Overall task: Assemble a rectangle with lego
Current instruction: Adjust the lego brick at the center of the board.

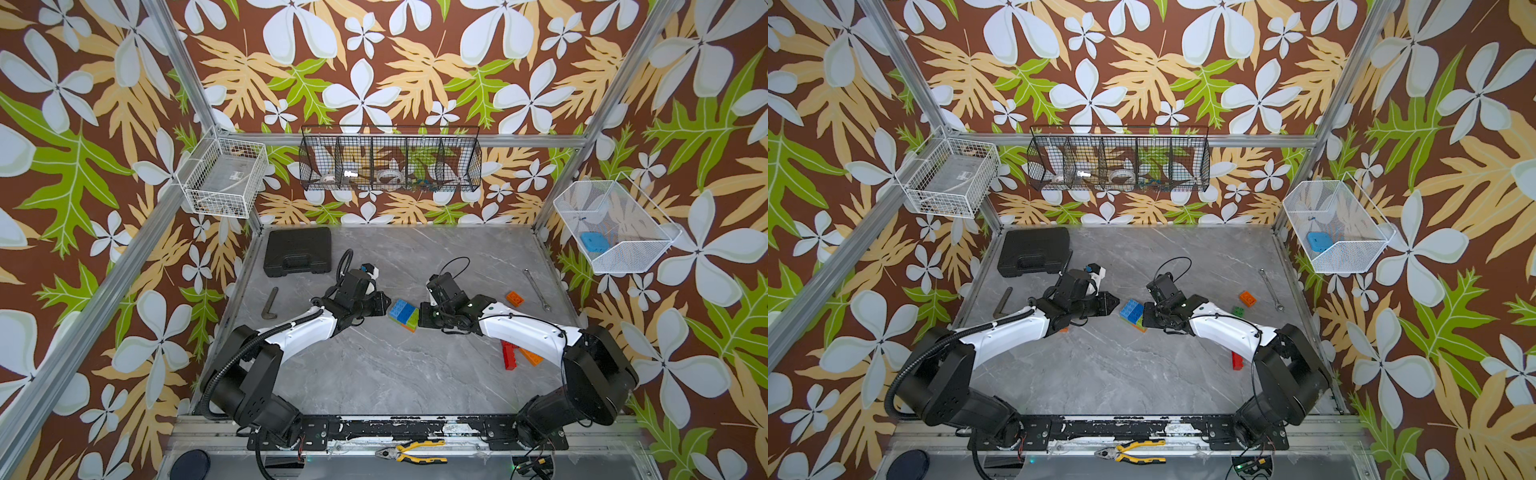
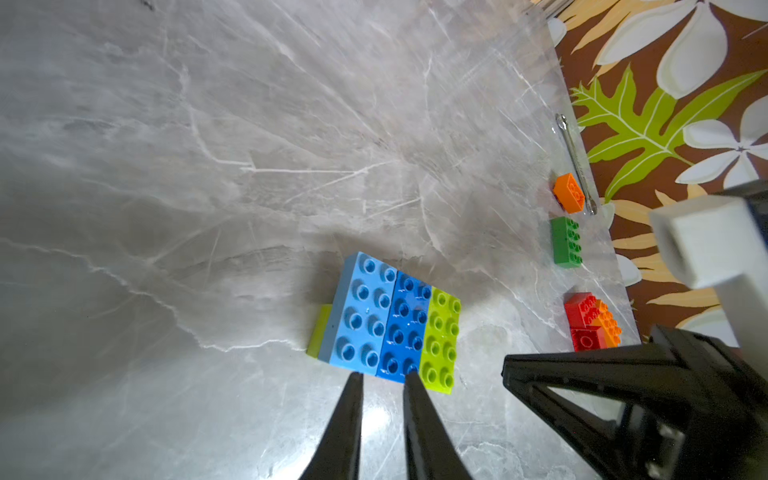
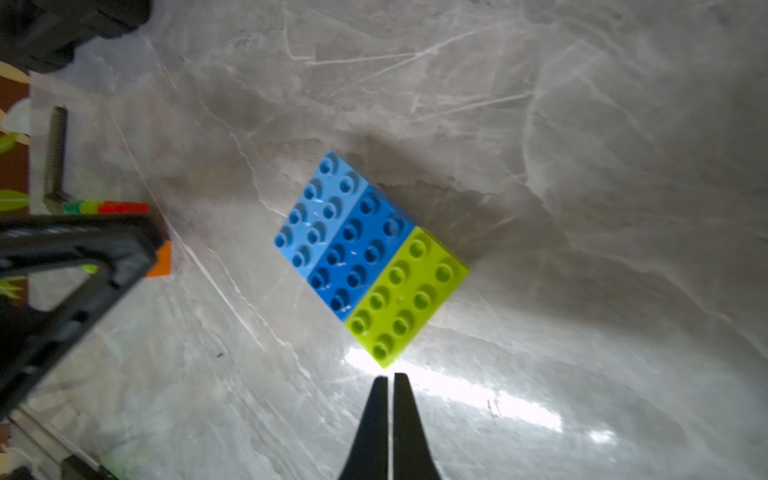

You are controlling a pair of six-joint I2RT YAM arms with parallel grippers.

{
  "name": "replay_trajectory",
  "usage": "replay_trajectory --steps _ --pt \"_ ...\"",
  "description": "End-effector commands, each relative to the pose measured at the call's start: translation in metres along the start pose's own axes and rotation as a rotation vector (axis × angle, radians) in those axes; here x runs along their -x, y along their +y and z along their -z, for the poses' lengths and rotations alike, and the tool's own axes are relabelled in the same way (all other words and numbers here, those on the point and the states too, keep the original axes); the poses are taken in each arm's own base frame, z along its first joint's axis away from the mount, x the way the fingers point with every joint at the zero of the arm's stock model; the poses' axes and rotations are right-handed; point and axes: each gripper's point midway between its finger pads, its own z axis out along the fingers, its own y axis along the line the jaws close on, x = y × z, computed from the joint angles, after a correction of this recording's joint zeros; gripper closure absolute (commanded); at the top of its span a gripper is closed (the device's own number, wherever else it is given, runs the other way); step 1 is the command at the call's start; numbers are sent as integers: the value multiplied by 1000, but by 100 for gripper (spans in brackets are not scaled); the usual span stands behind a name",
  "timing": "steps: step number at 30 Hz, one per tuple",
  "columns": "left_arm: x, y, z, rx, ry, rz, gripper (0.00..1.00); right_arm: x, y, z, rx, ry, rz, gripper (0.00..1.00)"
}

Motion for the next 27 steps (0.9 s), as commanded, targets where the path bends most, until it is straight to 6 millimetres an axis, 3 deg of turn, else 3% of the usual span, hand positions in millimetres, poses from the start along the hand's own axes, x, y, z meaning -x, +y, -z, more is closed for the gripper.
replay_trajectory --steps 1,6,13,21,27 --pt "1 -29 -7 -104 13 -21 81 10 17 -6 64 -19 -33 100" --pt "-5 -27 -14 -104 36 -20 85 4 21 -17 73 20 -21 100" --pt "-14 -23 -26 -103 72 -19 90 -9 10 -30 43 59 -21 100" --pt "-37 0 -38 -45 132 -11 97 -41 -22 -48 -41 141 -30 100" --pt "-52 13 -40 -7 165 -2 100 -57 -40 -51 -97 179 -30 100"
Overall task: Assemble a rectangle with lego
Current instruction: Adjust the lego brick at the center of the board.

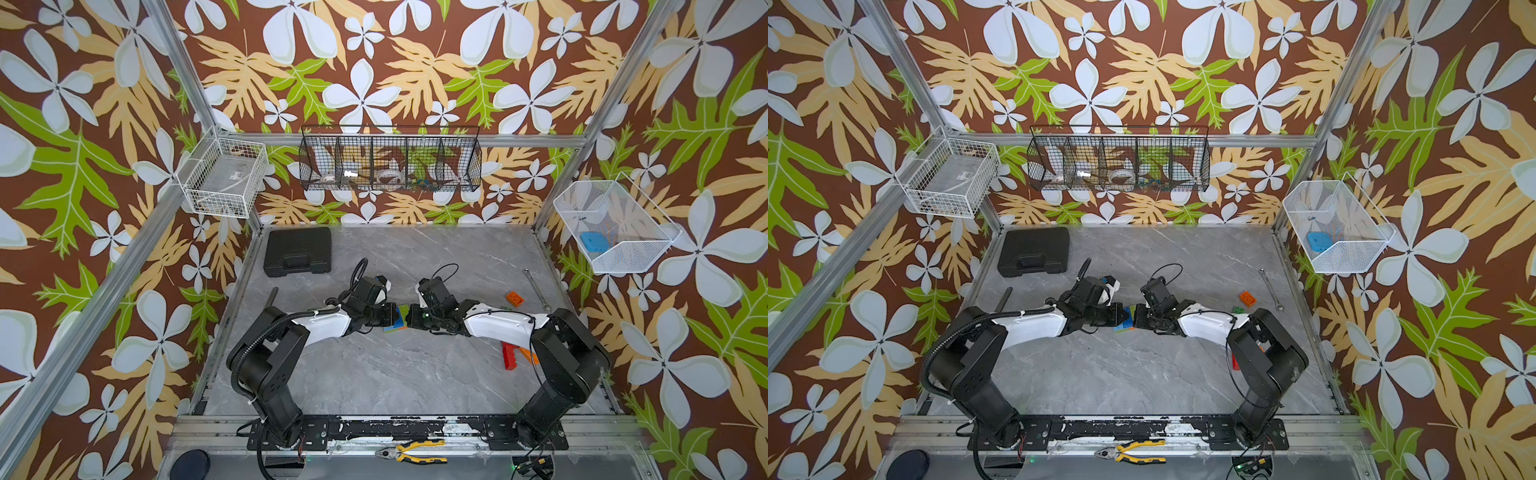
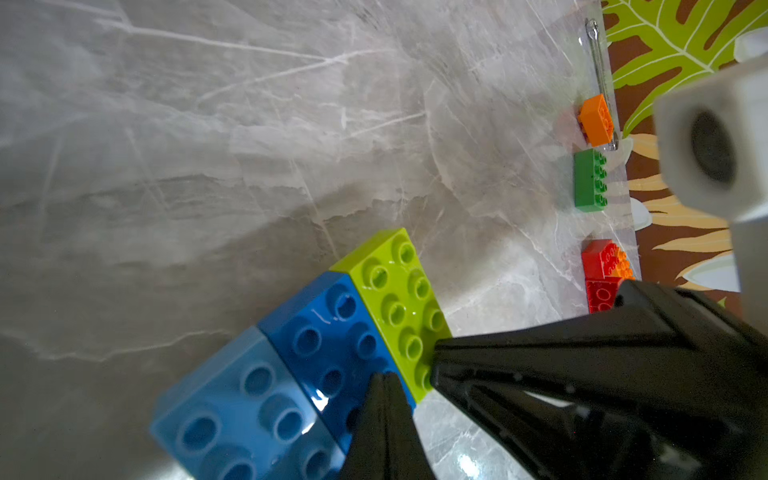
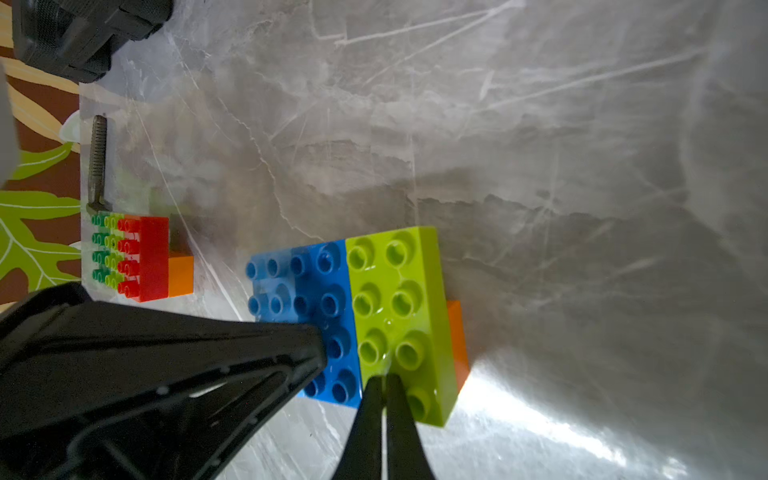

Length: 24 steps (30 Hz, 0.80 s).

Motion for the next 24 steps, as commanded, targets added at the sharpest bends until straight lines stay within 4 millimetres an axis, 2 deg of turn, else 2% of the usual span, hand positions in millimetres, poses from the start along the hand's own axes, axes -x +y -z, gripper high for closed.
replay_trajectory --steps 1,6,9,13,16,19,22,24 --pt "-9 9 -2 29 19 -2 100 -43 -47 -2 -183 148 -15 100" --pt "-17 17 0 53 29 0 100 -44 -48 -3 -189 158 -6 100" --pt "-14 16 0 55 24 -5 100 -39 -44 -4 -183 158 6 100" --pt "-1 8 6 56 0 -27 98 -14 -19 7 -130 102 52 99" --pt "12 -4 12 41 -22 -46 90 18 8 25 -70 28 103 90" --pt "27 -14 19 45 -45 -76 79 47 19 42 -44 -32 113 80" --pt "42 -22 26 50 -74 -102 69 62 7 52 -50 -62 87 73" --pt "50 -27 32 55 -91 -110 61 57 -5 49 -43 -37 63 67"
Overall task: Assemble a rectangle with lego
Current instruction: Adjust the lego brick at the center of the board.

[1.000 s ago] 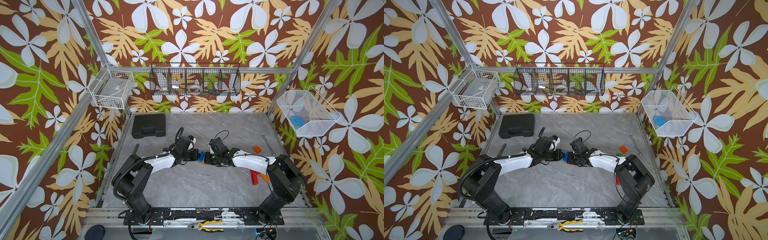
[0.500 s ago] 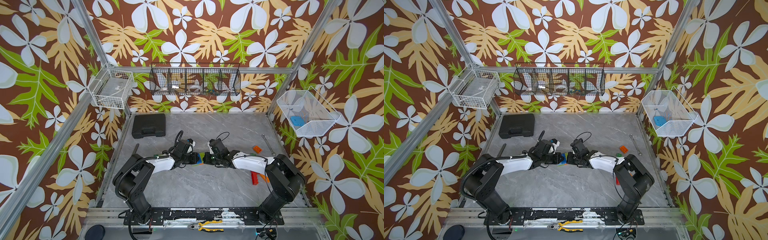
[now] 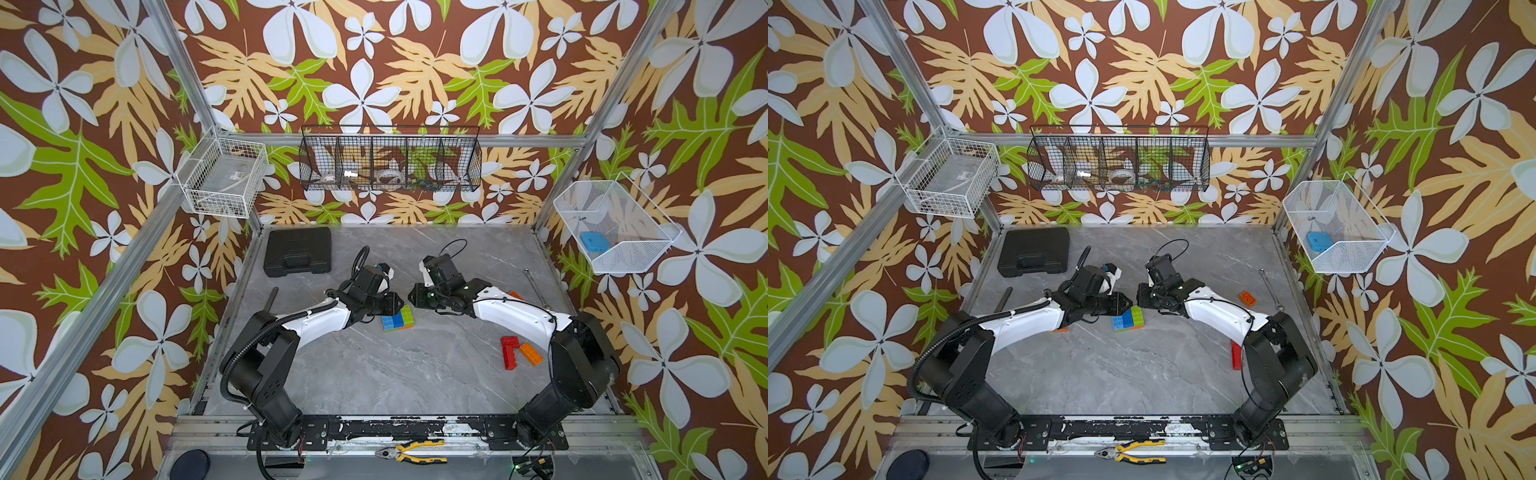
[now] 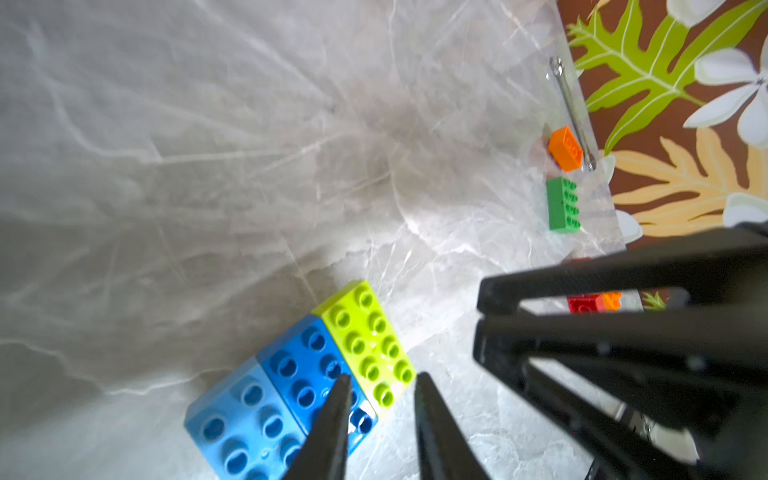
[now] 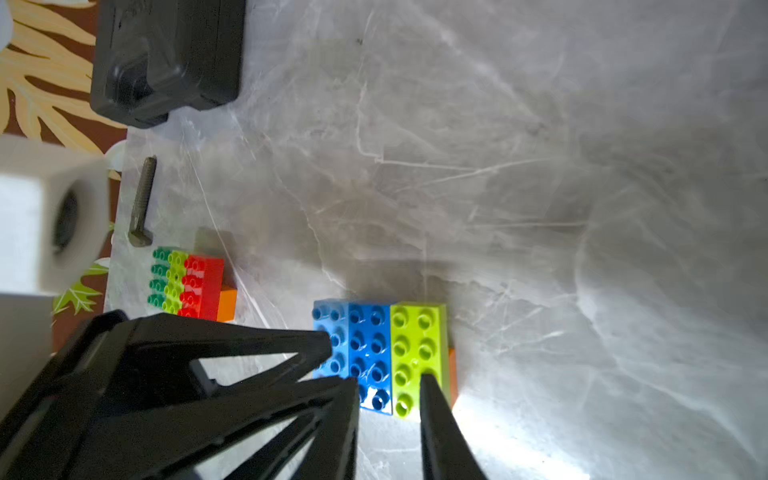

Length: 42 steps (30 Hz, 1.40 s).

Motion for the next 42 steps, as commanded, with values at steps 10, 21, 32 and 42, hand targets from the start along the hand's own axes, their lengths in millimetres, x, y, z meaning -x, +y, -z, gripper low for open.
replay_trajectory --steps 10,21,32,42 --pt "53 52 103 357 -284 -31 16 -56 -22 -38 113 213 -44 40" --pt "52 60 138 365 -378 2 16 -65 1 -58 174 254 -49 41" --pt "51 58 144 355 -392 0 17 -81 56 -85 236 258 -76 47" --pt "52 56 149 344 -402 -1 17 -63 62 -94 193 238 -26 52"
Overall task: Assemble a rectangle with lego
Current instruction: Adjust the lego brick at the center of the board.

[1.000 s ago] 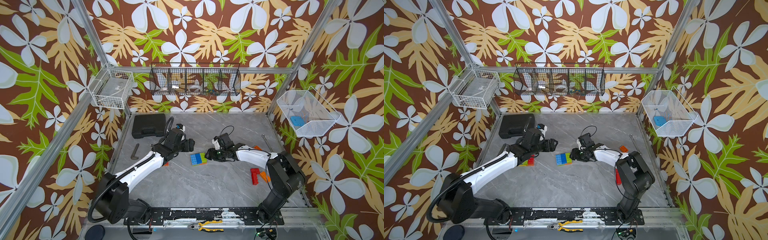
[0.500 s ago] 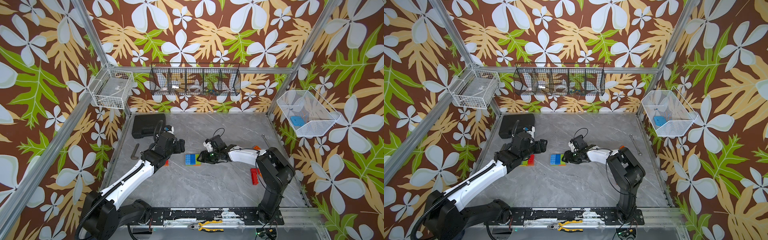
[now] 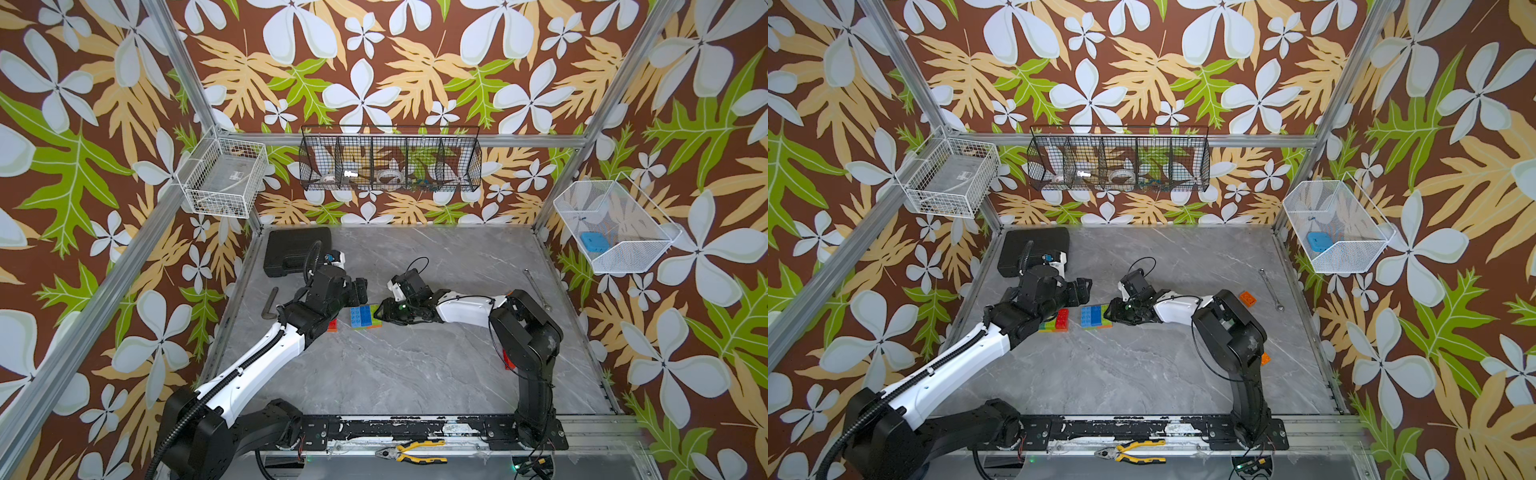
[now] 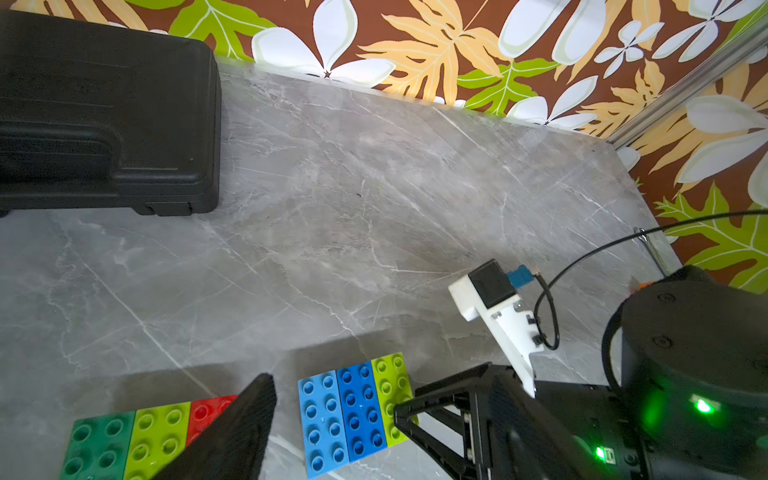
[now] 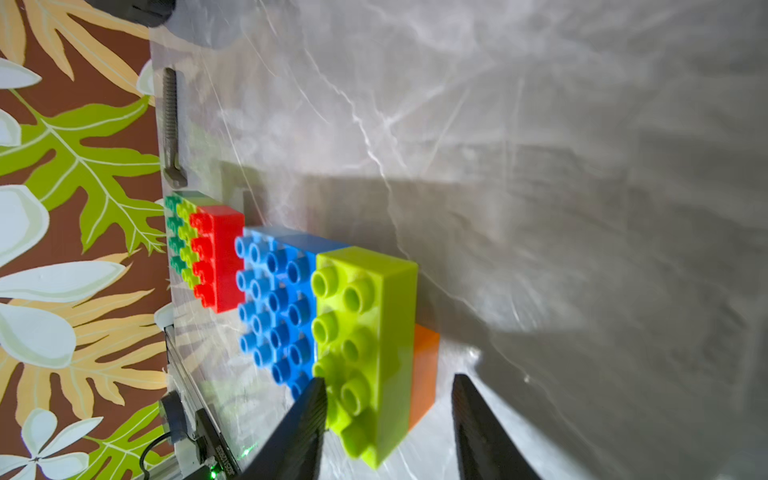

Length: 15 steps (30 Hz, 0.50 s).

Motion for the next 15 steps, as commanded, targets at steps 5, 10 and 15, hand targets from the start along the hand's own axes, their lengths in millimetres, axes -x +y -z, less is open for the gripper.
replay_trajectory --steps 5,10,15 --pt "9 -5 3 -20 -21 -3 17 12 10 31 28 16 82 46" --pt "32 -4 12 14 -82 3 12 42 -29 118 -118 -136 61 42" --pt "58 -29 9 -164 -149 138 0 38 -183 253 -662 -345 -155 38"
